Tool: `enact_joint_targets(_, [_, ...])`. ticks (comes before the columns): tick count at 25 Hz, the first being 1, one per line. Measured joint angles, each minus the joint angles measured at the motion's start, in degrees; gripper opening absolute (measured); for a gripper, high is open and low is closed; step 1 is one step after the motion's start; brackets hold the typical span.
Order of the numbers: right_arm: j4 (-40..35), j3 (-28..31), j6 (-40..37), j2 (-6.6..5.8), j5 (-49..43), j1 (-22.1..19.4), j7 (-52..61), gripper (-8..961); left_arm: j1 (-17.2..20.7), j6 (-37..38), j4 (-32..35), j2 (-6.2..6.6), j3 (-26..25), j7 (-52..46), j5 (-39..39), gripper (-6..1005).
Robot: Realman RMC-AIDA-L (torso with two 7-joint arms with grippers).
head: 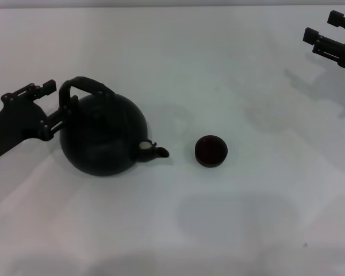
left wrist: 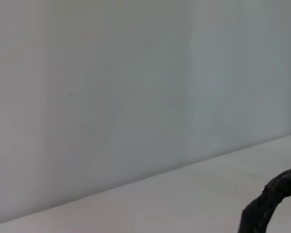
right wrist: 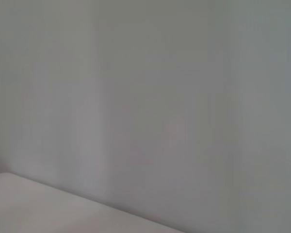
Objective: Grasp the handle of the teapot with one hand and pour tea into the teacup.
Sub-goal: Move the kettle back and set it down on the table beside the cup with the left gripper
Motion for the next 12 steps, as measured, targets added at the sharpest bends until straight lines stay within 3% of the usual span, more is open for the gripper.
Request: enact_joint_targets(12, [0.56, 0.0, 0.0, 0.0, 0.0, -0.07, -0.37, 785, 1.18, 2.7, 0.01, 0.09, 0.0, 2.35, -2.37, 700])
